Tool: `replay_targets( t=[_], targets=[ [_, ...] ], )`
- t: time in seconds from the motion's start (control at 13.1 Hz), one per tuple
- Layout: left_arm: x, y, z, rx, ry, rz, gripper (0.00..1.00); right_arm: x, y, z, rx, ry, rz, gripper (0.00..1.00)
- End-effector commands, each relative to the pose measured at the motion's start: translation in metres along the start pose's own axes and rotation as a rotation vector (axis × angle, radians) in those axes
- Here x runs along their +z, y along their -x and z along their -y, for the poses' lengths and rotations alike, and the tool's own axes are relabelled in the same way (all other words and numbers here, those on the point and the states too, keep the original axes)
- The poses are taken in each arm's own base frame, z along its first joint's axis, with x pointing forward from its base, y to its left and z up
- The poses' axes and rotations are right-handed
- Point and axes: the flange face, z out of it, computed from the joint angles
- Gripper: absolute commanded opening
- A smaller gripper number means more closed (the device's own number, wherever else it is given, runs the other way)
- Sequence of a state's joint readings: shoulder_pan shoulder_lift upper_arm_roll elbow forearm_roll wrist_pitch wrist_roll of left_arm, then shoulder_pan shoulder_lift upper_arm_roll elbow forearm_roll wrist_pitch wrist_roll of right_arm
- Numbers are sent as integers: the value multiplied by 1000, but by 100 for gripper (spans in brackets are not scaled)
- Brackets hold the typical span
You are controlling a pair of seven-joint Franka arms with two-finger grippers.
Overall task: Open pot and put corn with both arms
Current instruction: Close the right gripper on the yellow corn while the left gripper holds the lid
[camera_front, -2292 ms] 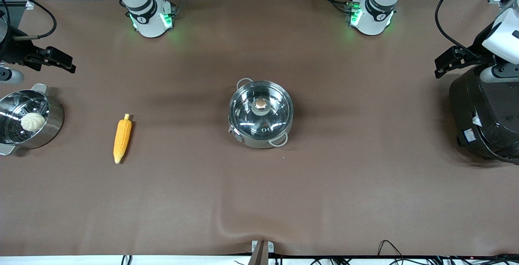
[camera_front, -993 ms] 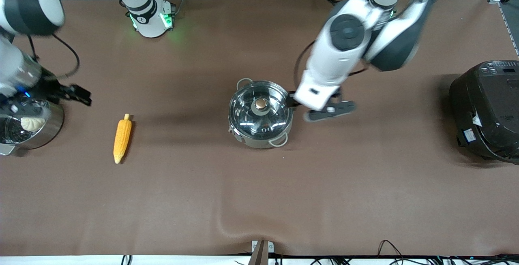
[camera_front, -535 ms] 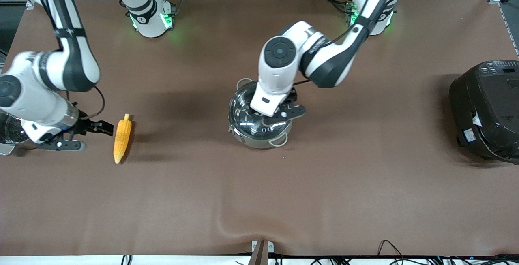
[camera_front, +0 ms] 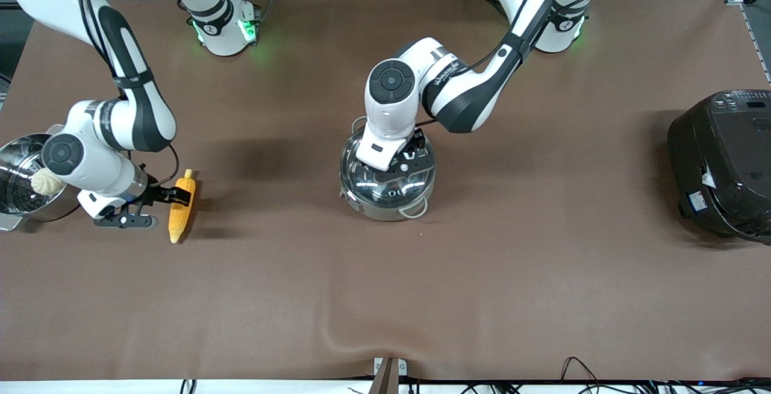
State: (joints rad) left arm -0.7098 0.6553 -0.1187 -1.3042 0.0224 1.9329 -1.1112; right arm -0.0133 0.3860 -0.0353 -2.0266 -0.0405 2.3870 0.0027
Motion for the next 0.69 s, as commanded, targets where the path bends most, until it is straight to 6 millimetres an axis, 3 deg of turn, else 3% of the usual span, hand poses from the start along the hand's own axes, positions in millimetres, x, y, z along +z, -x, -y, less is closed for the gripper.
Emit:
replay_targets(
  t=[0.0, 0.15, 0.38, 0.61],
  targets=[
    [7, 0, -6, -11, -13, -20, 91, 23, -4, -6, -47, 8, -14, 100],
    [11, -1, -5, -12, -24, -14, 88, 37, -5, -23, -51, 7, -21, 100],
    [13, -1, -4, -12, -31, -11, 80, 50, -3, -24, -59, 5, -8, 100],
    [13, 3, -3, -17, -42, 2, 54, 65, -1, -22, -56, 0, 14, 100]
  ],
)
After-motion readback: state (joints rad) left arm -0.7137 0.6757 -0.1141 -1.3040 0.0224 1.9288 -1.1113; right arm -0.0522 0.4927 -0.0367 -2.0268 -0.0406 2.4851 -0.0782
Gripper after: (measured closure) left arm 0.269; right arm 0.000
